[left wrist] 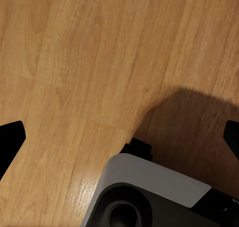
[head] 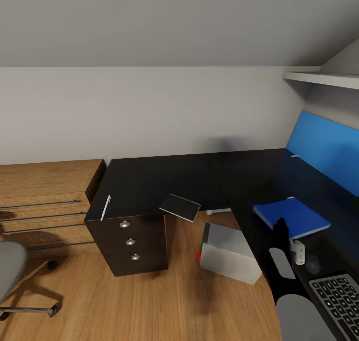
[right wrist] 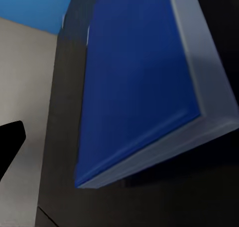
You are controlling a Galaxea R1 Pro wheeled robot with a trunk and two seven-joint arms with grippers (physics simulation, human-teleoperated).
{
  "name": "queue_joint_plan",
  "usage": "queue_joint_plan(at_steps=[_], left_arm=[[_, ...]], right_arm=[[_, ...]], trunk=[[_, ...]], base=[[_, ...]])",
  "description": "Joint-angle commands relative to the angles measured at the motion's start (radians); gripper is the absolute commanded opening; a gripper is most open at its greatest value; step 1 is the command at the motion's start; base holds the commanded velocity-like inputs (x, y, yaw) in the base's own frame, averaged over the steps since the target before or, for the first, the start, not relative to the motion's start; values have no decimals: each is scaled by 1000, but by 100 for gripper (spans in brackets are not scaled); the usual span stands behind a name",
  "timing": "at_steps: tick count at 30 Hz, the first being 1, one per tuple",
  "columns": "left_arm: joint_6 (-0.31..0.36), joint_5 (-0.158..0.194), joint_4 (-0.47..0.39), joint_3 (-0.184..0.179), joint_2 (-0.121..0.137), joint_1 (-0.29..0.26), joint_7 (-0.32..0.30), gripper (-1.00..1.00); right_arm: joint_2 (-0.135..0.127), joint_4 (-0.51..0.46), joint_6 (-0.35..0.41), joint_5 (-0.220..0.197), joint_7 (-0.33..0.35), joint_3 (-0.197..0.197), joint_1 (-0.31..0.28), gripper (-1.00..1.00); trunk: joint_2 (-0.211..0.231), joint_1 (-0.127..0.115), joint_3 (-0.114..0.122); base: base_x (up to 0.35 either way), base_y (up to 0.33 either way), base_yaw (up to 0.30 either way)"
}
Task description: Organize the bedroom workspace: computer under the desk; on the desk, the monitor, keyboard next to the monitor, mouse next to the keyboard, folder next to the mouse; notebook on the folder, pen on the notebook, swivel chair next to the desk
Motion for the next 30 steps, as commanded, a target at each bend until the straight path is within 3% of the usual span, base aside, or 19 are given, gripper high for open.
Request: queue_joint_plan(at_steps=[1, 30], left_arm=[[-5, 11, 0, -8, 1, -1, 6, 100], [-5, 11, 0, -8, 1, -1, 6, 100]], right_arm=[[0, -1, -2, -6, -1, -1, -1, 100], [0, 0, -3, -6, 0, 0, -1, 100]], trunk=[[-1, 0, -1], [-1, 0, -1]], base=[[0, 0, 0], [-47, 0, 0]])
